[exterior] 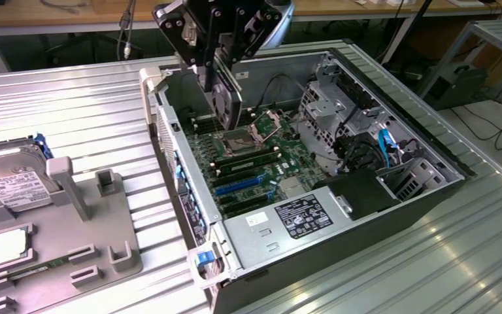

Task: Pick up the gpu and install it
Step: 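Pick up the gpu and move the gpu toward the slot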

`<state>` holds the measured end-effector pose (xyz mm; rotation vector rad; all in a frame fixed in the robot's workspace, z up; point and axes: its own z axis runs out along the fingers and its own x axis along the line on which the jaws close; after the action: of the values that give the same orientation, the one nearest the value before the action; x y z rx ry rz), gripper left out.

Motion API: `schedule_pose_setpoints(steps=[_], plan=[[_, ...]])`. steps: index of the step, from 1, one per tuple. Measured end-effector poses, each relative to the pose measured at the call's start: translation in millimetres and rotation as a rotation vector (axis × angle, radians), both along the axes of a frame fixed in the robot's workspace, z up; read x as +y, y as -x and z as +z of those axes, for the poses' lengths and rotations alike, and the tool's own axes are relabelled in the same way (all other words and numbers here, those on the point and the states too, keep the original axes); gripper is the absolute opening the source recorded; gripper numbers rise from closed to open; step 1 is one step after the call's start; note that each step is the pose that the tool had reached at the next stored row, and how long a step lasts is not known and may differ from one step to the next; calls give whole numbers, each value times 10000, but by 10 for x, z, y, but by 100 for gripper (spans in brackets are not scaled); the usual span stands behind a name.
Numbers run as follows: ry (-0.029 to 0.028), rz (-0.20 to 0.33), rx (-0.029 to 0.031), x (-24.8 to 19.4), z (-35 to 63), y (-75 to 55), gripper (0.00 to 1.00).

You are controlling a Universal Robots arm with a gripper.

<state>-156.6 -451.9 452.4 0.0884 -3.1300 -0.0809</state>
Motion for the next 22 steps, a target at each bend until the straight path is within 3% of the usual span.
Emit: schedule_pose_setpoints(steps=[22], plan=[[0,0,0,16,-4,-247,28]])
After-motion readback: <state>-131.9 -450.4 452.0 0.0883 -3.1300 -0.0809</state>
